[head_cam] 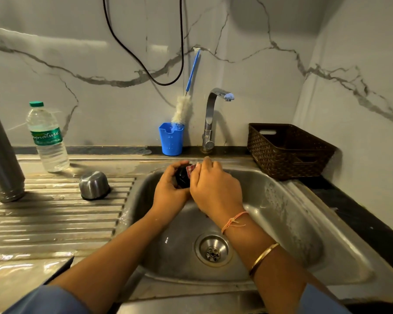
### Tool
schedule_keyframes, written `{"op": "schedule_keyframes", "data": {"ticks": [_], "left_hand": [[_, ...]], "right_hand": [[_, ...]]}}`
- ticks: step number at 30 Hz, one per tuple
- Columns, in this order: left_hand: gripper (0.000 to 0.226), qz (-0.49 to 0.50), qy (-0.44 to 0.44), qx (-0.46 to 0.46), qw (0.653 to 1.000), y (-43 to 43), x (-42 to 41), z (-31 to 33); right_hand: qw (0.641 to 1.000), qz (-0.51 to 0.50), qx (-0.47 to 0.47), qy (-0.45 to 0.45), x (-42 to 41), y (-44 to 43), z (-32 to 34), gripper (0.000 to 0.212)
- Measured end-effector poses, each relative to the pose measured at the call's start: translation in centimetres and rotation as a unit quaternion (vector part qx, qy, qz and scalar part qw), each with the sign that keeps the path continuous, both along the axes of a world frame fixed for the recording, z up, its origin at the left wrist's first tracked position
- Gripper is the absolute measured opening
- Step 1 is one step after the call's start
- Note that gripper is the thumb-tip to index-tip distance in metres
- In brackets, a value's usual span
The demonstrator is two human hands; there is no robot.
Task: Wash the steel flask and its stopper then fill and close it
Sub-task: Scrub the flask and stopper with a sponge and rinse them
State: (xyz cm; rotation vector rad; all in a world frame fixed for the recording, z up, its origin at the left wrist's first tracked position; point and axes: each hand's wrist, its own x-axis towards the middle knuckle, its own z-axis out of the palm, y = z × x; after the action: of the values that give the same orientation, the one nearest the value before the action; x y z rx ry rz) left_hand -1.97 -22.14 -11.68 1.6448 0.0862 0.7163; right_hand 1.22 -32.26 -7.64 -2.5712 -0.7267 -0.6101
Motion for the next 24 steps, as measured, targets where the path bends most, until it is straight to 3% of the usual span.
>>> {"op": "schedule_keyframes", "data": {"ticks": [2, 4, 7, 9, 11, 13, 16, 20, 21, 22, 24], "left_hand": [[0.056, -0.020, -0.024, -0.119, 0.992, 0.4, -0.1, 0.8], [0.055, -0.047, -0.033, -0.207, 0.977, 1.1, -0.1, 1.6], [0.056, -0.079, -0.026, -0.203, 0.976, 1.7, -0.3, 1.6], [0.058, -0.058, -0.020, -0.134, 0.989, 1.6, -0.3, 1.1], [0.064, 0.015, -0.029, 0.048, 0.998, 2.0, -0.3, 0.7], [0.068, 0.068, -0.003, 0.201, 0.977, 2.3, -0.1, 0.2], [0.060, 0.078, 0.091, 0.249, 0.961, 2.2, -0.2, 0.0], [0.059, 0.178, -0.114, 0.261, 0.942, 1.6, -0.6, 1.9], [0.059, 0.182, -0.107, 0.265, 0.941, 1.5, -0.6, 1.9], [0.059, 0.166, -0.038, 0.282, 0.944, 1.5, -0.5, 1.7], [0.056, 0.068, 0.210, 0.292, 0.930, 2.0, 0.0, 0.1]], "right_hand": [[0.999, -0.021, -0.032, 0.012, 0.9, -0.8, -0.2, 0.045], [0.994, -0.051, -0.043, 0.084, 2.3, -1.8, -0.8, 0.043], [0.988, -0.089, 0.002, 0.129, 4.0, -3.1, -1.1, 0.046], [0.988, -0.095, 0.042, 0.114, 4.6, -3.4, -1.0, 0.047], [0.988, -0.086, 0.058, 0.111, 4.6, -3.4, -1.0, 0.046], [0.988, -0.083, 0.061, 0.119, 4.5, -3.1, -1.3, 0.046], [0.986, -0.074, 0.054, 0.137, 4.5, -2.7, -2.0, 0.046], [0.987, -0.039, 0.089, 0.128, 4.5, -2.8, -2.2, 0.042], [0.987, -0.035, 0.095, 0.128, 4.5, -2.8, -2.3, 0.042], [0.987, -0.039, 0.091, 0.130, 4.5, -2.7, -2.3, 0.042], [0.985, -0.057, 0.077, 0.142, 4.7, -2.5, -2.7, 0.043]]}}
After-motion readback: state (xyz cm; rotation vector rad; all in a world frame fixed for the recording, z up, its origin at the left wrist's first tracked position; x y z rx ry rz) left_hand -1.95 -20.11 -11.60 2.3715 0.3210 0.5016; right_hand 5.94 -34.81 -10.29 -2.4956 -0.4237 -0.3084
